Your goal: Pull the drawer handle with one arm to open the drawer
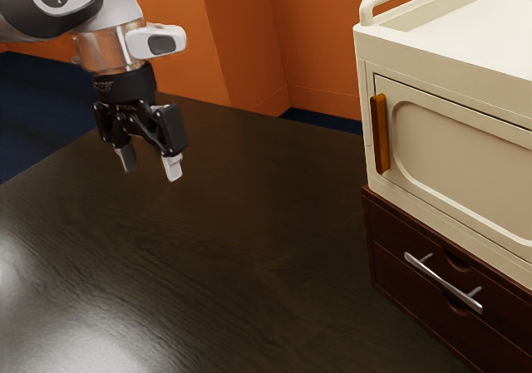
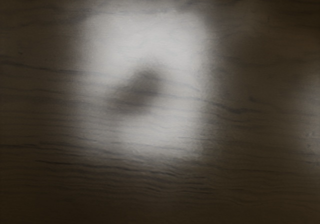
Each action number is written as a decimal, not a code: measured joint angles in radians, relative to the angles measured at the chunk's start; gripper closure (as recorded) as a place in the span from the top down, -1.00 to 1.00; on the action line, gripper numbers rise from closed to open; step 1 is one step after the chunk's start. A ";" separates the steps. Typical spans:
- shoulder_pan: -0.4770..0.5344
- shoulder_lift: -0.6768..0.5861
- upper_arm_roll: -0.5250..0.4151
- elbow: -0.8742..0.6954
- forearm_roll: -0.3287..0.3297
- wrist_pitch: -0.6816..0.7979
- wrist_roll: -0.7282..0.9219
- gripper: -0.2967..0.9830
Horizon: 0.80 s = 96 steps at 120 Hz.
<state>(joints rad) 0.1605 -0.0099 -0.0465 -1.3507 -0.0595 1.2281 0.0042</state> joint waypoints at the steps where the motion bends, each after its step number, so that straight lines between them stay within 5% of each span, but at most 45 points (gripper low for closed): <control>1: 0.003 0.000 -0.001 0.000 0.000 0.007 0.000 0.50; 54: 0.058 -0.023 -0.024 0.015 -0.032 0.104 -0.005 0.50; 75: -0.098 -0.280 -0.019 -0.302 -0.137 0.104 -0.153 0.50; 96: -0.126 -0.485 -0.033 -0.618 -0.246 0.259 -0.420 0.50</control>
<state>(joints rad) 0.0341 -0.4952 -0.0795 -1.9686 -0.3056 1.4874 -0.4157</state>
